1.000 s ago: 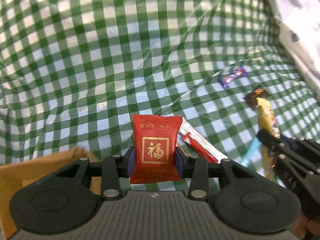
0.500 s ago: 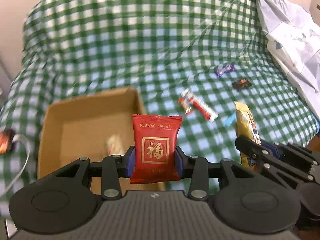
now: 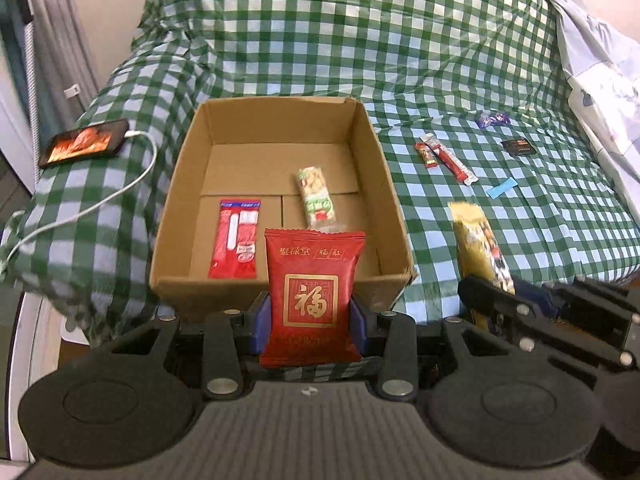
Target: Organize snacks
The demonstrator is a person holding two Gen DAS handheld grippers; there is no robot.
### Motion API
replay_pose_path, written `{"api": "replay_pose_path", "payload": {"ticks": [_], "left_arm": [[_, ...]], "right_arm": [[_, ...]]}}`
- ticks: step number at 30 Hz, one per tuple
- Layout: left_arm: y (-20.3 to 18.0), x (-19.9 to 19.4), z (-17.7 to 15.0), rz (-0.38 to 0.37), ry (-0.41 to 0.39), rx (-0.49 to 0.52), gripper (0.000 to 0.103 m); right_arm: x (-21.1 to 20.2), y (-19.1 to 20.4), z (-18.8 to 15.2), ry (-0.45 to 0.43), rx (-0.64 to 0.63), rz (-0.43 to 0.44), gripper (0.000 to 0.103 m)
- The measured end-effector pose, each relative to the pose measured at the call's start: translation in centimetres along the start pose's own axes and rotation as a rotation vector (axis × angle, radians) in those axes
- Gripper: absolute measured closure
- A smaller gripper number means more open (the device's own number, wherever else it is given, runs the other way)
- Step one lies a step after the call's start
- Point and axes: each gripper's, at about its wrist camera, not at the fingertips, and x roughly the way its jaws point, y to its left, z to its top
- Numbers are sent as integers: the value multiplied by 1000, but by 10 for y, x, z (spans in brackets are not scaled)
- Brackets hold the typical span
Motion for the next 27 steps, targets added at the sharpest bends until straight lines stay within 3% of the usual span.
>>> {"api": "replay_pose_path", "payload": {"ticks": [10,27], "left_arm": [[21,-16,-20,-21,-31,-52,59],[42,2,-12,-35,-12,-91,59]], "right_arm": [[-16,19,4,-16,-52,-14,90],[5,26,9,32,-82,-46,90]]}}
